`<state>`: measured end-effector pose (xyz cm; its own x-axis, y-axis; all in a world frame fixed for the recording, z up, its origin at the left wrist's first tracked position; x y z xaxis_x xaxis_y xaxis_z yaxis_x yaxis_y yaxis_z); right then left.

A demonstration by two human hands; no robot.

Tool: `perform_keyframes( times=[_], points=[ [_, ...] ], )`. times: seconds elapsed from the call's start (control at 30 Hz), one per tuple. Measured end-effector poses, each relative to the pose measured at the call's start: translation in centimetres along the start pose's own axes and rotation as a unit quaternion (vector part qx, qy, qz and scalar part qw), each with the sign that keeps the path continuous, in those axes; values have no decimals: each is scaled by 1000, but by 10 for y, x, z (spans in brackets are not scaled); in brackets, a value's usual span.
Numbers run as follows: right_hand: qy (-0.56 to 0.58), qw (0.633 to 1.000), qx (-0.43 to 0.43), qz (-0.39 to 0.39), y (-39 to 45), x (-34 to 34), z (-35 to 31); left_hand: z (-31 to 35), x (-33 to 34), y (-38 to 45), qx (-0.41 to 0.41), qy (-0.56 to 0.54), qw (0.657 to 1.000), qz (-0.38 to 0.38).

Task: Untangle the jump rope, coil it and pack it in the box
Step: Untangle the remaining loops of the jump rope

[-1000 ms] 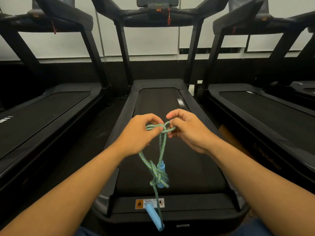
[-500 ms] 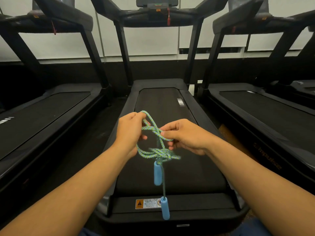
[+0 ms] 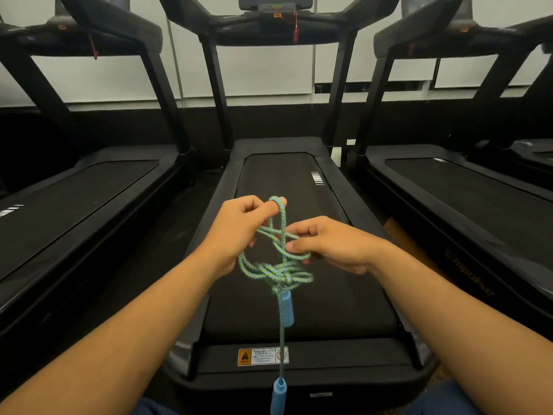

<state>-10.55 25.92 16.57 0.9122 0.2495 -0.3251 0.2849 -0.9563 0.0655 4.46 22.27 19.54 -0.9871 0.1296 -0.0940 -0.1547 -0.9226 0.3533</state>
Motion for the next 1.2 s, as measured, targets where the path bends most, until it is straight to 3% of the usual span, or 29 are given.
perform_keyframes(
  times=[0.1, 0.23, 0.53, 0.6, 0.67, 0.77, 0.83, 1.07, 1.2],
  points=[
    [34, 998, 29, -53, -5, 7, 0, 4, 5, -3, 32, -5, 997, -73],
    [44, 997, 39, -46, -4, 7, -1, 6, 3, -4, 70, -9, 984, -162],
    [-72, 990, -39, 116, 6, -10, 0, 1, -18, -4, 65, 146, 955, -249],
    [-122, 980, -61, 142, 6, -11, -4, 2, -18, -5, 47, 123, 962, -239],
    [-190, 962, -88, 173, 7, -11, -10, 1, -15, -3, -2, 97, 980, -176],
    [-243, 940, -121, 204, 6, -7, -18, -7, -9, -1, -27, 190, 979, -76],
    [-249, 938, -132, 204, 5, -4, -20, -11, -4, -3, -32, 203, 976, -66],
    [-193, 962, -99, 164, 6, -7, -11, -17, 2, -8, -141, 16, 977, -157],
    [0, 987, -60, 148, 7, -10, -4, -20, 0, -8, -163, -46, 965, -198]
  ],
)
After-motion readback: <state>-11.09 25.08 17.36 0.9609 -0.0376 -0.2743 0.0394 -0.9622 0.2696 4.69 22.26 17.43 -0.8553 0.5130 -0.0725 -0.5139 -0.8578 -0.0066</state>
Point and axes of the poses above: each hand's wrist, its own y-axis towards the middle knuckle, its own x-axis out of the palm, z = x × y, the point moved 6 cm from there along y, towards the middle knuckle, and after that the axes turned 7 degrees about z, right-handed, at the moved point
